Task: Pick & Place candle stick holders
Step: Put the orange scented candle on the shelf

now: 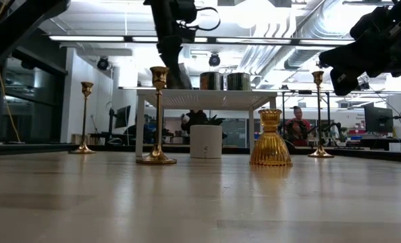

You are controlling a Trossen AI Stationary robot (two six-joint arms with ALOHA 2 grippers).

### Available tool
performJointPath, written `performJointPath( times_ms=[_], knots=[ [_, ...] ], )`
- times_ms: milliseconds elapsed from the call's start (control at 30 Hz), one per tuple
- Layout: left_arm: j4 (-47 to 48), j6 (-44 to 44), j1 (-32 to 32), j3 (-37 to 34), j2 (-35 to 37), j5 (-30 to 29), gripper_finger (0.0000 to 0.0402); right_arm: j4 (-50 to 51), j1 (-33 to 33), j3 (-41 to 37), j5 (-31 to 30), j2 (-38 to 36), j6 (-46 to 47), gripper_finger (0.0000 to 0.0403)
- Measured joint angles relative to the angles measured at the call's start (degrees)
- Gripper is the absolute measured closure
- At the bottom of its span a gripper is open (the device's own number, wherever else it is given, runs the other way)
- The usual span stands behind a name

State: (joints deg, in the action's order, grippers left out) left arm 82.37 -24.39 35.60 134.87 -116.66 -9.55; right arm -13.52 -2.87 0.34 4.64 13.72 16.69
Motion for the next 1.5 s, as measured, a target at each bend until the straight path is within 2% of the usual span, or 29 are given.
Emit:
performJointPath(
  times_ms=[200,733,1033,1367,1500],
  knots=[
    [-0.4,-3.24,0.02,-0.02,-1.11,-0.42,0.0052,0.0,-0.02,0.0,0.01,-0.01,-0.02,0.04],
    [-0.46,-3.65,0.02,-0.02,-1.6,-1.63,0.0052,-0.01,-0.01,0.0,0.0,-0.01,0.0,0.04],
    [-1.59,-3.86,0.02,-0.02,-1.6,-1.72,0.0018,0.0,-0.02,0.0,0.0,0.0,-0.02,0.04],
    [-2.46,-3.86,0.02,-0.02,-1.6,-1.33,0.0014,0.0,0.0,0.0,0.0,0.0,-0.02,0.04],
    [-3.7,-3.86,0.02,-0.02,-1.6,0.8,0.0014,0.0,-0.01,-0.01,0.0,0.0,-0.01,0.04]
  ],
)
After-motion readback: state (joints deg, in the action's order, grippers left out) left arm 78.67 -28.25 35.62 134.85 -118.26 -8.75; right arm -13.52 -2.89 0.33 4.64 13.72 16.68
